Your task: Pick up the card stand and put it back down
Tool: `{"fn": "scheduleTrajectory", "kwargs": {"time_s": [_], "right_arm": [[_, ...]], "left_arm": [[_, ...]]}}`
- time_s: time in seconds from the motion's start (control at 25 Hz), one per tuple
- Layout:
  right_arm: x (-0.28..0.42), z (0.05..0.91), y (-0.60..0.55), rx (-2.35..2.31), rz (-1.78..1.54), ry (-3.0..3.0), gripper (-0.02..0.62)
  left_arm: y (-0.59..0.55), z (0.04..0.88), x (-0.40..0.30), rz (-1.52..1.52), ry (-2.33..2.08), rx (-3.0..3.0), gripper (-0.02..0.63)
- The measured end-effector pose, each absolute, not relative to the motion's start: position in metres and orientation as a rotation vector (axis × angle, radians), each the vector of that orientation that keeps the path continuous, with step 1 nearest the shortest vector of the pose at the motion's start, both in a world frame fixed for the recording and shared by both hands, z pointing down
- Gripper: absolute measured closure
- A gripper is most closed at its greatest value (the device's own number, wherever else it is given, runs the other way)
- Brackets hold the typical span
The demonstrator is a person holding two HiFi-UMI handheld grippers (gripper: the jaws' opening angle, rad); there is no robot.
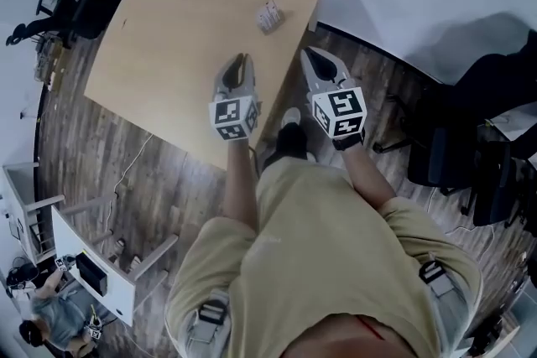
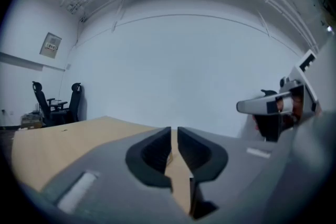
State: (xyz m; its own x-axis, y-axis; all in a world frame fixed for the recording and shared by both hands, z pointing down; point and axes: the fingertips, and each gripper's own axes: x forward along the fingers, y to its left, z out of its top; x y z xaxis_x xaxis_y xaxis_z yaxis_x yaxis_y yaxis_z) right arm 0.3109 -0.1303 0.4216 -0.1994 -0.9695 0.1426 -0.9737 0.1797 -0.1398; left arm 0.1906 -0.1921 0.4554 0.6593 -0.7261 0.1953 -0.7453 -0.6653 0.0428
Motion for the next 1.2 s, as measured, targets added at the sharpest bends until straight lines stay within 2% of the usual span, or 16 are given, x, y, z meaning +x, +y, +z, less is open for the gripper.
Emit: {"fn": "scheduleTrajectory", "kwargs": {"time_s": [0.16, 0.48, 1.2], "right_arm": [[0.298, 0.407, -0.11, 1.97, 0.252, -2.39, 0.592], [0.3, 0.39, -0.084, 2.001, 0.162, -2.394, 0.592], [0.321, 0.383, -0.063, 2.032, 0.142, -2.398, 0.592]], "left_arm": [[-0.152, 0.421, 0.19, 0.25, -1.28, 2.859, 0.595], [-0.108, 0.39, 0.186, 0.148, -1.356, 2.878, 0.604], [-0.085, 0.424, 0.199, 0.33, -1.277, 2.869, 0.604]]}}
